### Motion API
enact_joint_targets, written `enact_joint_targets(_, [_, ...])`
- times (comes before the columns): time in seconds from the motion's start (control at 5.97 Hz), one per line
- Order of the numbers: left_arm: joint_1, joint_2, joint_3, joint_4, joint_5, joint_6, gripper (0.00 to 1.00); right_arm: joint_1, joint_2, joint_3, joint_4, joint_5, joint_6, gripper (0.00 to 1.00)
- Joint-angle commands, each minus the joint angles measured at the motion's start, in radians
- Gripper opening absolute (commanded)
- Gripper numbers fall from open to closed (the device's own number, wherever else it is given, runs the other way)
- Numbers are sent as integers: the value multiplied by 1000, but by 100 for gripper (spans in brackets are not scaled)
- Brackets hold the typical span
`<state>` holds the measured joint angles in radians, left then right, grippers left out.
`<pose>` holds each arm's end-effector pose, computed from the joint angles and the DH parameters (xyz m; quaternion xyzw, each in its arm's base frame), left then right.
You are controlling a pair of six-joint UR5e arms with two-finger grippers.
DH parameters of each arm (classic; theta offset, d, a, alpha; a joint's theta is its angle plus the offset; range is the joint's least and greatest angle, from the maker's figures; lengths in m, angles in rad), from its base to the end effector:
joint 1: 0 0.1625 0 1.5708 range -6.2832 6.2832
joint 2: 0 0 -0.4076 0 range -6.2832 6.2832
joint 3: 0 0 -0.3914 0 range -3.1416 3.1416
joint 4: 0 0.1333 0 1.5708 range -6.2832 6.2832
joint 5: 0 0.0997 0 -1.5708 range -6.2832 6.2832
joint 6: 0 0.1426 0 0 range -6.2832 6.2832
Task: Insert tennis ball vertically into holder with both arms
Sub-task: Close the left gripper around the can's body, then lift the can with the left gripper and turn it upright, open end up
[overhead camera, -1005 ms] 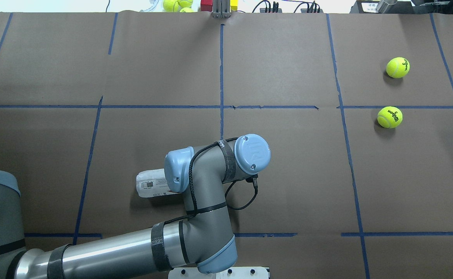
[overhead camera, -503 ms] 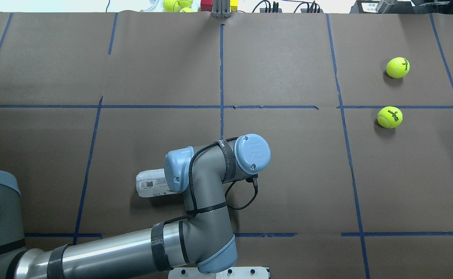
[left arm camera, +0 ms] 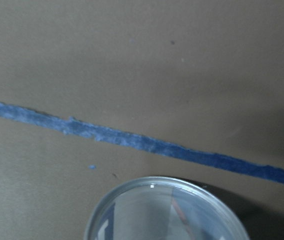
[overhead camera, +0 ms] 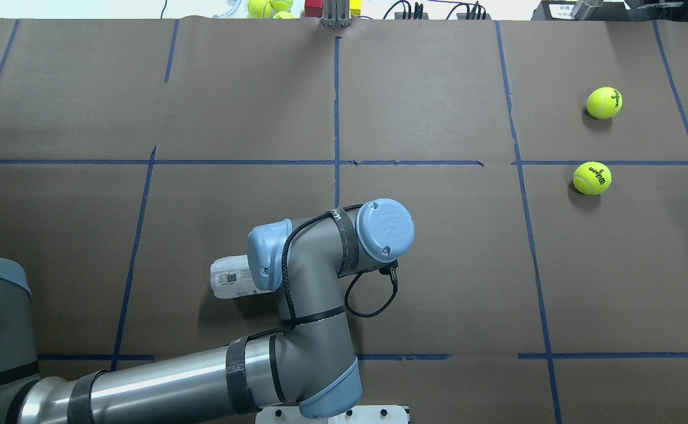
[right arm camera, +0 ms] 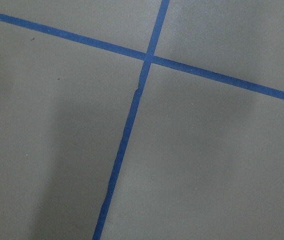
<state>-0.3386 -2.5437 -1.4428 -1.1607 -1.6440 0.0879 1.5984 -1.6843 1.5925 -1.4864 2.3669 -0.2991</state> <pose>0.6638 -0.3640 0.1862 0.1619 0.1467 0.6046 0.7660 0.0436 -0.4415 0.7038 0.0597 -0.3830 -0.1233 0.9135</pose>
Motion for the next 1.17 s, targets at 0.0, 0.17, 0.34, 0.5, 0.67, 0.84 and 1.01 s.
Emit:
enact_joint_targets(0.0, [-25,-1,-129,3,-6,3,72,0,0,0,0,0,0,100])
enact_joint_targets(0.17, [-52,-3,-224,3,-11,3,73,0,0,0,0,0,0,100])
enact_joint_targets(0.34, [-87,-4,-301,-7,-35,3,73,0,0,0,0,0,0,100])
enact_joint_targets(0.5, [-120,2,-341,-130,-84,1,73,0,0,0,0,0,0,100])
enact_joint_targets(0.67, [-131,12,-344,-268,-106,-10,73,0,0,-2,0,0,0,100])
enact_joint_targets(0.84, [-137,22,-344,-409,-106,-38,73,0,0,0,0,0,0,100])
enact_joint_targets(1.01, [-138,83,-343,-614,-106,-84,73,0,0,0,0,0,0,100])
